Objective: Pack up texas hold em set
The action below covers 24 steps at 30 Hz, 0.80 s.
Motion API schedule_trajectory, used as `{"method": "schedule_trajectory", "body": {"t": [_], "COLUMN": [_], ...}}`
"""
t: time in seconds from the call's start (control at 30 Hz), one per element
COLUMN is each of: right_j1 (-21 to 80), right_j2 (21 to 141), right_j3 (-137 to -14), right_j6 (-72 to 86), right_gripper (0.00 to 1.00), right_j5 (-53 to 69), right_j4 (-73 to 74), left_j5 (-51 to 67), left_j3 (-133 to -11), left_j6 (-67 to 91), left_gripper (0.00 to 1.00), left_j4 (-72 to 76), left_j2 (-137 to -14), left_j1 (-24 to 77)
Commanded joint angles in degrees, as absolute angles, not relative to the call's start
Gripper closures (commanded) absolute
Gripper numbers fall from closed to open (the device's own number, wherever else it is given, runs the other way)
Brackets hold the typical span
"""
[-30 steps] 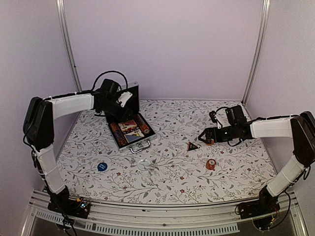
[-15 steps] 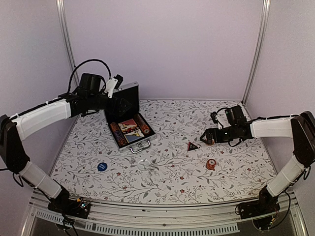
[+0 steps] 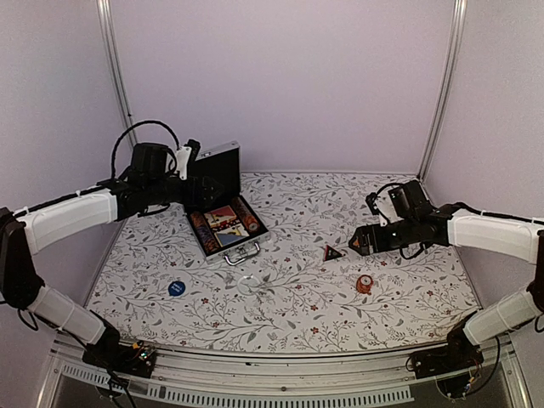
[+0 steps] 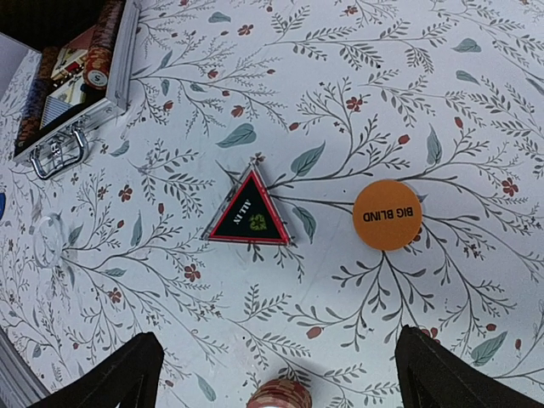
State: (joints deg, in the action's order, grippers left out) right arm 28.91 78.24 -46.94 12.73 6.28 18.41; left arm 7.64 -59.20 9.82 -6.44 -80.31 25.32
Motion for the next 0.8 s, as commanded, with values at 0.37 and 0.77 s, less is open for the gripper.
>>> {"method": "schedule_trajectory", "body": {"t": [0.37,0.77], "right_j1": [31.4,33.0], "right_j2": [78.1,81.8], "right_j3": [-47.1,-49.2], "right_j6": [16.8,14.7], "right_gripper": [0.01,0.01], "right_j5": [4.6,1.5], "right_j4": [21.7,29.8], "left_j5": [1.5,-6.0], "left_j3": [-54.1,-50.9], "left_j6": [20.5,22.4], "left_gripper": [0.02,0.0], "left_j4": [-6.4,-9.7], "left_j2": [-83.8,-80.2], "left_j1": [27.5,32.7]}}
